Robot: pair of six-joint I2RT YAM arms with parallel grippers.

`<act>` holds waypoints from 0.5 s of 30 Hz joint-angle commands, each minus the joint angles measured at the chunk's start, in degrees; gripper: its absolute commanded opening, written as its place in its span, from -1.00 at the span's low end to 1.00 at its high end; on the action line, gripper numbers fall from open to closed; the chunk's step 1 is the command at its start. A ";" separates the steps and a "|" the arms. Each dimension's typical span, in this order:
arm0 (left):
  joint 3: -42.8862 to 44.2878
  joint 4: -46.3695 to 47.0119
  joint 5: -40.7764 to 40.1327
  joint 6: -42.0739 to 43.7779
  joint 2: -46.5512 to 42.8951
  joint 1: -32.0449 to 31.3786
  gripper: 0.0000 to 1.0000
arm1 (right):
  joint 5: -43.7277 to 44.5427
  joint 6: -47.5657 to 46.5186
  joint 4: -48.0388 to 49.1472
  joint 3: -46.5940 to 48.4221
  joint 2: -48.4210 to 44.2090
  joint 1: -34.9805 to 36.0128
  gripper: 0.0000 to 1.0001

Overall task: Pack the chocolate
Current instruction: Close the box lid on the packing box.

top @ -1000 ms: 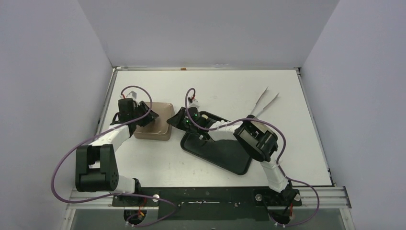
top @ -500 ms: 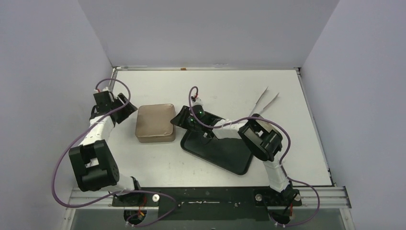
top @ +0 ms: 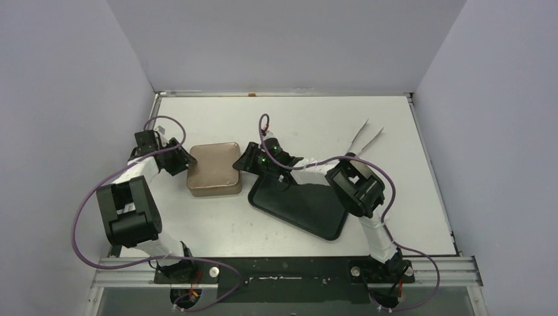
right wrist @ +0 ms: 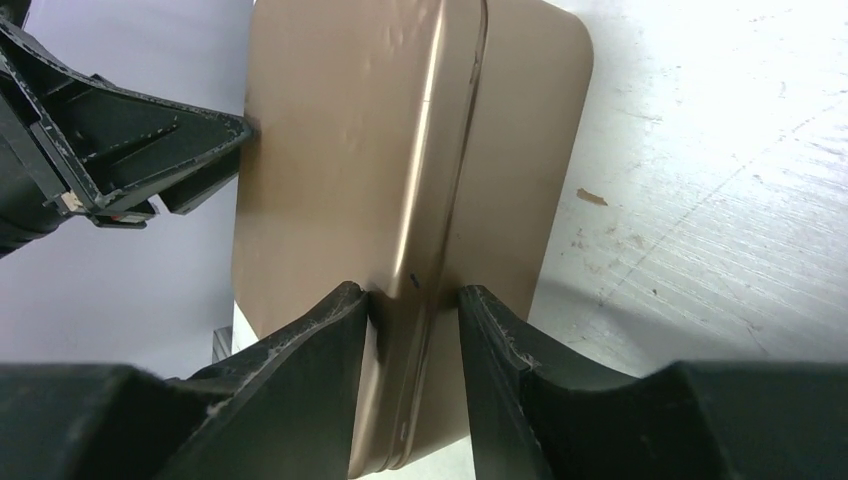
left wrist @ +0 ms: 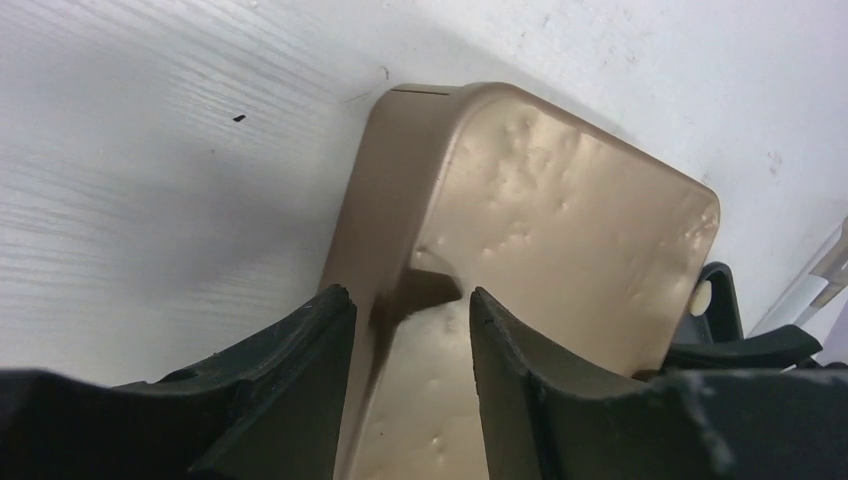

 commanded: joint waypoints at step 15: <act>2.01 0.23 4.01 -3.45 -6.03 -0.08 -0.19 | -5.97 -3.37 5.67 3.37 -1.86 -1.07 -0.28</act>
